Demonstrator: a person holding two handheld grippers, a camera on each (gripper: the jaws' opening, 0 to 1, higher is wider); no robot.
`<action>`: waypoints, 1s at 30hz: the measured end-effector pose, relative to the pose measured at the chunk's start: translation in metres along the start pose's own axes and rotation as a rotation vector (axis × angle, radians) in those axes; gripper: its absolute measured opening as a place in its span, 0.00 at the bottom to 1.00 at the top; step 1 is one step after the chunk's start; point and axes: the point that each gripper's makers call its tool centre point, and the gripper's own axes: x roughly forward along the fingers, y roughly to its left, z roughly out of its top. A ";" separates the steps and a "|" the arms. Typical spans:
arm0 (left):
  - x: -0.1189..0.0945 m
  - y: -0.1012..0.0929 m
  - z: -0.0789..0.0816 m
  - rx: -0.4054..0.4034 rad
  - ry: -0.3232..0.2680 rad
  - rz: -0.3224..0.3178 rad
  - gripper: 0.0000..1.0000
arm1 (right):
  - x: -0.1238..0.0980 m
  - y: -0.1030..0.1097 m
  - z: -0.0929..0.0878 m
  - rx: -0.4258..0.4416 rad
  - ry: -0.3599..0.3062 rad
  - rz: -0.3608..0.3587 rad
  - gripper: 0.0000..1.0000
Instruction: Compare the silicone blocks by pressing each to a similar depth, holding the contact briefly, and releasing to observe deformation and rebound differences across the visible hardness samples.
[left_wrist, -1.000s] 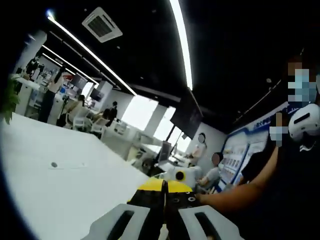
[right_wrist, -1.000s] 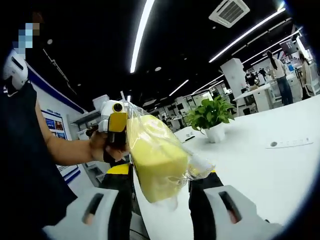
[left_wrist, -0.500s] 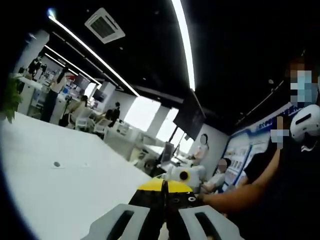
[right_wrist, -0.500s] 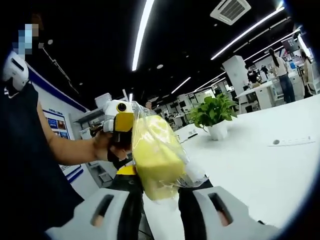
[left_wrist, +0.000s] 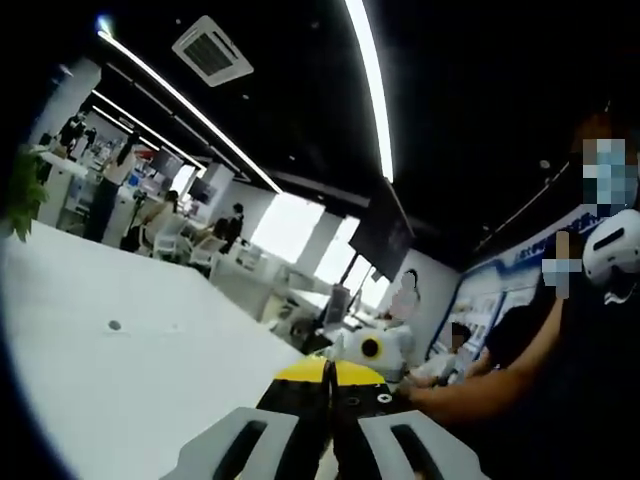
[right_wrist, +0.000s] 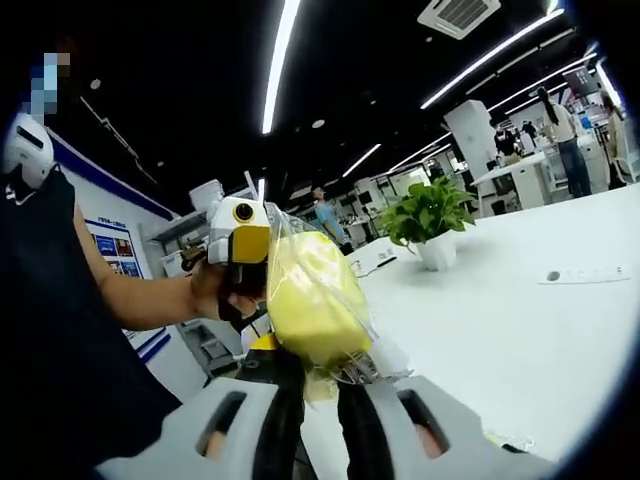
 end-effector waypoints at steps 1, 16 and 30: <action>0.000 0.000 0.000 0.003 0.002 0.003 0.00 | 0.000 0.000 0.000 0.002 0.004 0.000 0.06; 0.001 0.003 0.000 0.008 -0.002 0.015 0.00 | -0.001 -0.001 -0.001 0.018 0.021 -0.003 0.04; 0.003 0.002 0.001 -0.019 0.010 0.012 0.00 | -0.003 -0.002 0.002 0.005 0.030 -0.009 0.03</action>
